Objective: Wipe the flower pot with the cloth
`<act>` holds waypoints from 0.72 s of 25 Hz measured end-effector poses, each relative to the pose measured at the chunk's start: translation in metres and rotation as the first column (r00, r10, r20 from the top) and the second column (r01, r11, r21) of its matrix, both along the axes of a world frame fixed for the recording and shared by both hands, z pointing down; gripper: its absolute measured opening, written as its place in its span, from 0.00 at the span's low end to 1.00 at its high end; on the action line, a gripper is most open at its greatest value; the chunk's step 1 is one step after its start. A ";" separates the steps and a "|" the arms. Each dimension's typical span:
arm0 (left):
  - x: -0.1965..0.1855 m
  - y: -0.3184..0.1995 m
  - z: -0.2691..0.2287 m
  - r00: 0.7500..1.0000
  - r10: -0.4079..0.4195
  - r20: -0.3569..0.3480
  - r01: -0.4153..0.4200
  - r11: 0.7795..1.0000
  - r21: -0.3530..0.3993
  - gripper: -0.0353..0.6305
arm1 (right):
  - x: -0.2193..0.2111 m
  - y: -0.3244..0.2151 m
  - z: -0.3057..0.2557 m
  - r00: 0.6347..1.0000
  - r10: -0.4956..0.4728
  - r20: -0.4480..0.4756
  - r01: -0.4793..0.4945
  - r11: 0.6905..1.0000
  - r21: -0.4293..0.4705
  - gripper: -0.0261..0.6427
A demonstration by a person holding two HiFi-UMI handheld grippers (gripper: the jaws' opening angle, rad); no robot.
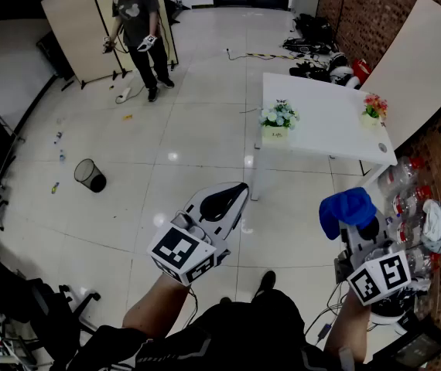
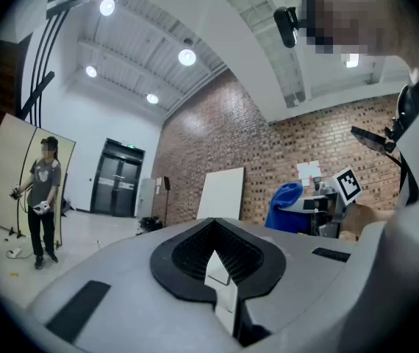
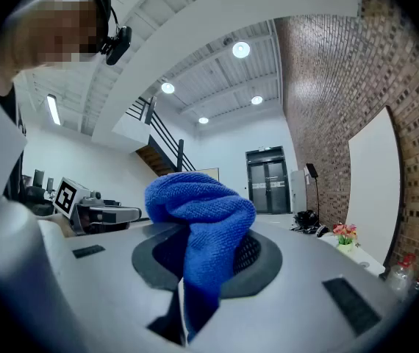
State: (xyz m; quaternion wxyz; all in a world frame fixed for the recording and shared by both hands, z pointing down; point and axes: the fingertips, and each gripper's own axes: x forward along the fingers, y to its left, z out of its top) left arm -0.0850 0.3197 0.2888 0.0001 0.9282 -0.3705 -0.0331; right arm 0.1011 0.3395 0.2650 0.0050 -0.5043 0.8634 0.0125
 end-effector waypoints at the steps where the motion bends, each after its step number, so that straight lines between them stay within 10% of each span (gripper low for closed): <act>1: 0.003 -0.010 -0.001 1.000 -0.005 -0.001 0.005 1.000 0.001 0.06 | 0.006 -0.010 -0.001 1.000 0.010 0.007 -0.010 1.000 0.008 0.14; 18: 0.086 -0.192 -0.017 0.997 -0.072 0.019 0.072 0.997 0.041 0.06 | 0.073 -0.211 -0.016 0.995 -0.105 0.000 0.105 0.993 0.053 0.14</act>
